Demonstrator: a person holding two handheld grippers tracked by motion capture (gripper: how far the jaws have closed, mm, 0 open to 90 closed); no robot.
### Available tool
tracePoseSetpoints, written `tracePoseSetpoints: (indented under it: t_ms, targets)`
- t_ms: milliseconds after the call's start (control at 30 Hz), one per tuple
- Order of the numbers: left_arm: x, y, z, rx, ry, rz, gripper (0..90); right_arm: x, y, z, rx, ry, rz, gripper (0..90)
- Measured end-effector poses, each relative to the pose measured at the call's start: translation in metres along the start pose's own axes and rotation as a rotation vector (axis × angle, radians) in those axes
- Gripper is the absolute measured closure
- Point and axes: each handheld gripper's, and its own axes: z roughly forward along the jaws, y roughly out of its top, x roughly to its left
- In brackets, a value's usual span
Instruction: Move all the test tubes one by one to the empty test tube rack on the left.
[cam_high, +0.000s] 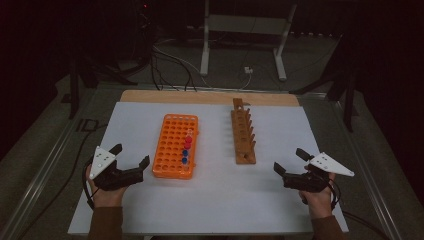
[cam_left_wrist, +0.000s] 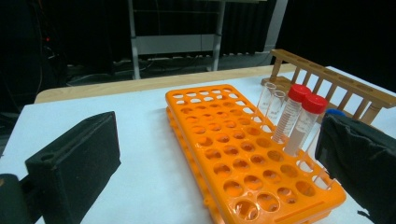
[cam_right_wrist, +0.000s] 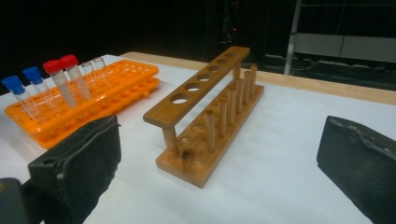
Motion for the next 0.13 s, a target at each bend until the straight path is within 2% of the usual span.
tracePoseSetpoints:
  t_ms: [133]
  targets:
    - [0.0004, -0.0016, 0.0015, 0.006, 0.008, -0.003, 0.5, 0.0003, -0.0038, 0.0012, 0.006, -0.003, 0.0, 0.2]
